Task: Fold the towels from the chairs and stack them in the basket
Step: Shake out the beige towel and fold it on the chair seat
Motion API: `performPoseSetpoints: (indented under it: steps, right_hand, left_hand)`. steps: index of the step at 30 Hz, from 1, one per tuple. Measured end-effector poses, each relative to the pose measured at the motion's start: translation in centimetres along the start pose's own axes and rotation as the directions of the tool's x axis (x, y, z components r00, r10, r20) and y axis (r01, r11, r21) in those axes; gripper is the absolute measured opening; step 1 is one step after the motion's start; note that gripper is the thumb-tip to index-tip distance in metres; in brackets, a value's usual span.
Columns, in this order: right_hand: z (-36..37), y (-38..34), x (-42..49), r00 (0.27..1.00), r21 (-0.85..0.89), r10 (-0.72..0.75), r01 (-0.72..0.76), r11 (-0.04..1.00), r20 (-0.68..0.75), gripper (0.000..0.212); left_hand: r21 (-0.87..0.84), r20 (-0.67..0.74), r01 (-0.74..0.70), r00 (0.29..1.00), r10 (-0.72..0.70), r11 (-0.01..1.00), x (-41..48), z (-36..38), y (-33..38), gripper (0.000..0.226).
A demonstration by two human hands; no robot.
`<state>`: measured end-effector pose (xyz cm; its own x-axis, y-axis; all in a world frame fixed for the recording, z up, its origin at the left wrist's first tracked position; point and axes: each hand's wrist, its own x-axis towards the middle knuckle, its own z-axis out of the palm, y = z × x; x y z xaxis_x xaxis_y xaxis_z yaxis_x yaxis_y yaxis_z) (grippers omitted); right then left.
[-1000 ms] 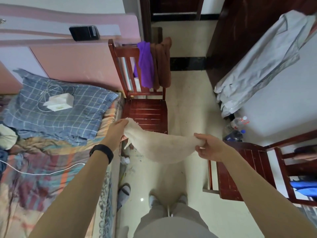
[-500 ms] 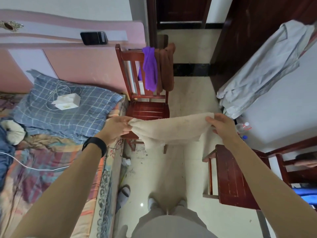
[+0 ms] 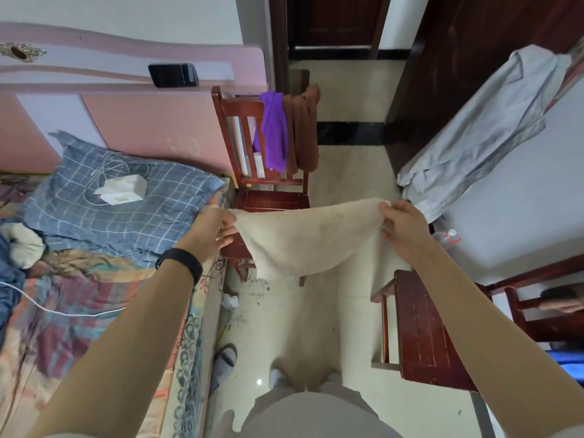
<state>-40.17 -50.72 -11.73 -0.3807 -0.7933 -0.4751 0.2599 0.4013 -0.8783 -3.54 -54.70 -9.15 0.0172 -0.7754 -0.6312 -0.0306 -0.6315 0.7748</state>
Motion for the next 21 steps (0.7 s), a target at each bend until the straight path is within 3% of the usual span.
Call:
performPoseSetpoints:
  steps: [2,6,9,13,18,19,21]
  right_hand:
    - [0.0,-0.4,0.1,1.0,0.031,0.0,0.0,1.0,0.003,0.018]
    - [0.0,-1.3,0.5,0.999,0.101,-0.013,0.016,0.995,-0.03,0.018]
    - [-0.2,-1.8,1.0,0.994,0.063,-0.087,0.092,0.994,-0.069,0.024]
    - [-0.7,-2.1,1.3,0.979,-0.139,-0.201,0.201,0.97,0.009,0.041]
    - [-0.9,-2.1,0.7,0.942,-0.32,-0.335,0.32,0.892,0.007,0.032]
    - [-0.8,-2.1,0.8,0.946,-0.298,-0.324,0.313,0.902,0.014,0.031]
    - [-0.8,-2.0,0.9,0.977,-0.093,-0.202,0.208,0.974,0.064,0.028]
  left_hand:
    - [-0.083,0.027,-0.031,0.999,0.033,0.996,0.3,0.0,0.5,0.07]
    - [-0.024,-0.05,-0.155,0.987,0.154,0.988,0.2,1.3,1.7,0.015]
    - [-0.002,-0.178,-0.291,0.942,0.286,0.957,0.9,1.5,2.0,0.022]
    - [0.138,-0.288,-0.362,0.876,0.387,0.922,1.2,1.8,2.1,0.03]
    - [0.421,-0.186,-0.403,0.838,0.512,0.813,1.0,1.8,2.0,0.028]
    - [0.425,-0.163,-0.397,0.851,0.5,0.813,1.1,1.7,2.0,0.031]
    - [0.468,-0.108,-0.394,0.863,0.494,0.791,1.1,1.7,1.9,0.036]
